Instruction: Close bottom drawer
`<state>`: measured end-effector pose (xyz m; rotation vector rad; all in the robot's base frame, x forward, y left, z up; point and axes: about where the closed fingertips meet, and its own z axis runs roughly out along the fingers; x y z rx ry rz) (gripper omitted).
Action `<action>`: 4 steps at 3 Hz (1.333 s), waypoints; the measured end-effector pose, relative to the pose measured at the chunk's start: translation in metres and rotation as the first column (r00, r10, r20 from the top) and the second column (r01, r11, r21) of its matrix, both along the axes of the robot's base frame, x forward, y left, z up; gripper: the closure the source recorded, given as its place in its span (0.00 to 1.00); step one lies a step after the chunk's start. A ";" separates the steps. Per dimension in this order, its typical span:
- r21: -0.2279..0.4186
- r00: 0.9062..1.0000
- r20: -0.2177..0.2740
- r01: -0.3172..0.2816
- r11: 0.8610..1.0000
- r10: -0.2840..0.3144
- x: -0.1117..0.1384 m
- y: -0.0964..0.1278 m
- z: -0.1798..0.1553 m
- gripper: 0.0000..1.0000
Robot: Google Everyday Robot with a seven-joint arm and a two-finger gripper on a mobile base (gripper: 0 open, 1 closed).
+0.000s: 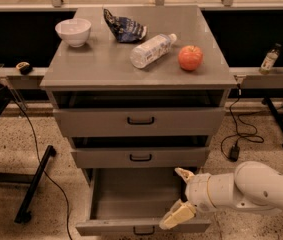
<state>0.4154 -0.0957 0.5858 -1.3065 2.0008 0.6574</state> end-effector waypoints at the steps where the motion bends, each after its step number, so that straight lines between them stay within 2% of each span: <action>1: 0.020 0.998 0.068 -0.017 1.000 0.016 0.020 -0.005 -0.020 0.00; 2: 0.062 0.986 0.147 -0.085 0.994 0.075 0.023 -0.009 -0.075 0.00; 3: 0.125 0.977 0.160 -0.163 0.979 0.142 0.013 -0.006 -0.136 0.00; 4: 0.170 0.978 0.144 -0.176 0.970 0.153 0.003 0.003 -0.160 0.00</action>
Offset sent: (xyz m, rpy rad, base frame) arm 0.0014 0.0012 -0.2137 0.2425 -0.1415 0.1675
